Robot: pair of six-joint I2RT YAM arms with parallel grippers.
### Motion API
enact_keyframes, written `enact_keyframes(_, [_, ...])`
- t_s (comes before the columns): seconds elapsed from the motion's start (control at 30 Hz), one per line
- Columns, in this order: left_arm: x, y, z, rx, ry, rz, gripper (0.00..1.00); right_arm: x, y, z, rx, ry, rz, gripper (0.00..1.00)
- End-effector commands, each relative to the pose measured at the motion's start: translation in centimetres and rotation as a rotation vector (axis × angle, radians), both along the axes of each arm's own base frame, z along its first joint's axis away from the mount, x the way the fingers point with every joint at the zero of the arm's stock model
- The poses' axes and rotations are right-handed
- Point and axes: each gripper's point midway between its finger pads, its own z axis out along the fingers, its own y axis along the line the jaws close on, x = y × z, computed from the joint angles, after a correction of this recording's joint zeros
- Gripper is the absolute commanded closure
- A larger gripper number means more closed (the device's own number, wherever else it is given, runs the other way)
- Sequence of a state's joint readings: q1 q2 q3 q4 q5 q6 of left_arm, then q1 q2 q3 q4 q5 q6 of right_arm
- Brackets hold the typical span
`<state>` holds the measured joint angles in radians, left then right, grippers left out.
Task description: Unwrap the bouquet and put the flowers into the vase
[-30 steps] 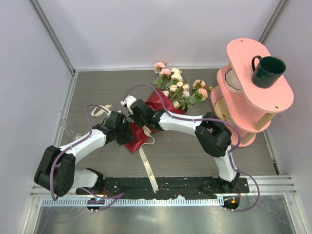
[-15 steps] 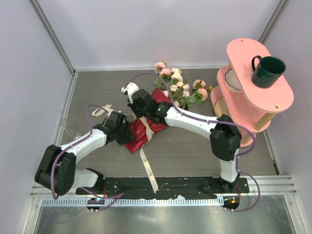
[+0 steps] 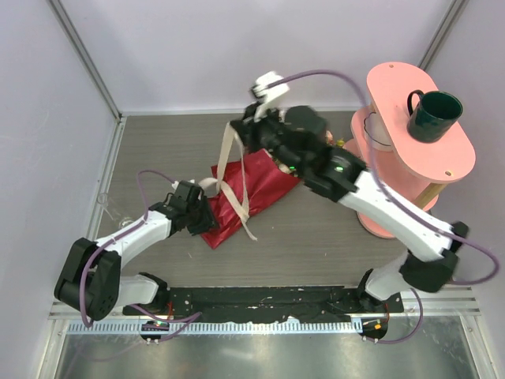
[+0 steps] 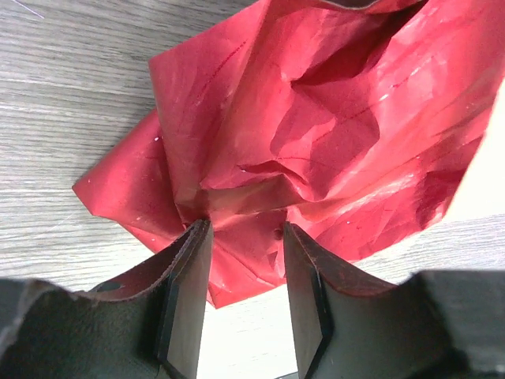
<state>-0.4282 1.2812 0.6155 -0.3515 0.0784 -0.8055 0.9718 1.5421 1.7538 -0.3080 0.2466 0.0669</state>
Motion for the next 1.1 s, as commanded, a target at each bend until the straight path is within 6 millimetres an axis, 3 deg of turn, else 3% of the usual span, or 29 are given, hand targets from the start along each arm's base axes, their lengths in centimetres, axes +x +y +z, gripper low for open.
enact_keyframes(0.0, [0.3, 0.7, 0.4, 0.028, -0.044, 0.016, 0.54, -5.1, -7.8, 13.8, 0.329, -0.204, -0.007, 0.97])
enact_keyframes(0.13, [0.3, 0.9, 0.5, 0.036, -0.055, 0.018, 0.54, -7.9, -13.5, 17.8, 0.447, -0.307, -0.059, 0.97])
enact_keyframes(0.27, [0.4, 1.0, 0.8, 0.041, -0.062, 0.015, 0.53, -9.5, -18.0, 19.3, 0.483, -0.361, -0.13, 0.98])
enact_keyframes(0.4, [0.4, 1.0, 1.4, 0.038, -0.073, 0.012, 0.53, -9.9, -22.1, 18.2, 0.421, -0.384, -0.252, 0.99])
enact_keyframes(0.5, [0.3, 1.3, 2.2, 0.049, -0.082, 0.008, 0.53, -10.8, -26.5, 17.5, 0.406, -0.372, -0.366, 0.99])
enact_keyframes(0.53, [0.3, 1.3, 2.3, 0.048, -0.083, 0.006, 0.52, -12.2, -29.2, 18.0, 0.451, -0.388, -0.394, 0.99])
enact_keyframes(0.63, [0.7, 1.8, 3.0, 0.07, -0.109, 0.025, 0.52, -13.6, -33.1, 17.3, 0.468, -0.393, -0.468, 0.99])
enact_keyframes(0.77, [0.8, 1.9, 3.8, 0.078, -0.115, 0.023, 0.51, -16.7, -40.3, 17.0, 0.531, -0.399, -0.59, 0.99])
enact_keyframes(1.07, [1.4, 2.4, 5.8, 0.099, -0.147, 0.052, 0.49, -20.0, -47.8, 15.5, 0.516, -0.381, -0.716, 0.99])
